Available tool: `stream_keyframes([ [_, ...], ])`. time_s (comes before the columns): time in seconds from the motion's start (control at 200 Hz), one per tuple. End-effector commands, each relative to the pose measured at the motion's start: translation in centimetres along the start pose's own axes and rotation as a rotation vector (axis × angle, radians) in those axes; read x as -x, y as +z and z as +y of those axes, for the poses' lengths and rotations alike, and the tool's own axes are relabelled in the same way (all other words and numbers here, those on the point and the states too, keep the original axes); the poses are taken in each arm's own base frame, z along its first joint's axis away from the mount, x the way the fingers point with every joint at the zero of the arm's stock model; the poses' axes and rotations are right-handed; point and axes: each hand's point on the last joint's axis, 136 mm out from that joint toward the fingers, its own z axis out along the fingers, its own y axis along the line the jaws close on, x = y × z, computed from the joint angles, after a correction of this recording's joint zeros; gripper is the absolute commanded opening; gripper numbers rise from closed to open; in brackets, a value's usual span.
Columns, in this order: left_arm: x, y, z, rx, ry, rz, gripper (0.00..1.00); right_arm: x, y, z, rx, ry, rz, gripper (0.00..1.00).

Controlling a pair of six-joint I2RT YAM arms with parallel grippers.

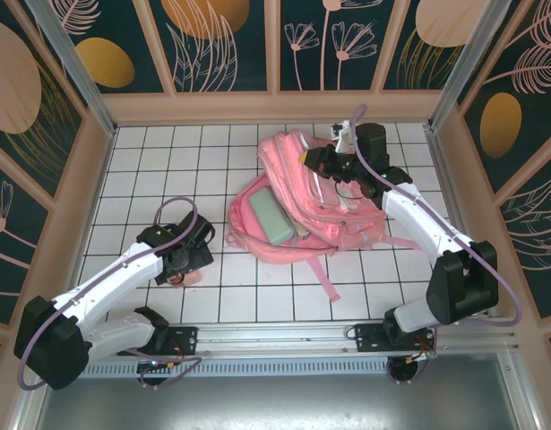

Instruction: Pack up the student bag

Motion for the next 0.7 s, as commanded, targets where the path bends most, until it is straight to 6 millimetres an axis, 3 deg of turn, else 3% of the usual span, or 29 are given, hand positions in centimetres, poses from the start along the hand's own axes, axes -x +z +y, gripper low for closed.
stream_keyframes([
  [0.0,-1.0,0.9,1.6,0.042,-0.02,0.017,0.99,1.1,-0.4,3.0,0.097,-0.102,-0.05,0.0],
  [0.14,-1.6,2.2,0.8,-0.029,-0.038,0.035,0.99,1.1,-0.5,3.0,0.094,-0.101,-0.05,0.0],
  [0.255,-0.9,2.3,-0.5,-0.099,-0.054,0.005,0.99,1.0,-0.5,2.9,0.091,-0.098,-0.048,0.0],
  [0.585,-1.5,4.3,-0.8,-0.075,-0.048,0.039,0.99,1.0,-0.6,3.1,0.087,-0.1,-0.052,0.0],
  [0.695,-1.2,4.0,-0.8,-0.078,-0.059,0.025,0.92,1.0,-0.8,3.1,0.081,-0.102,-0.052,0.0],
])
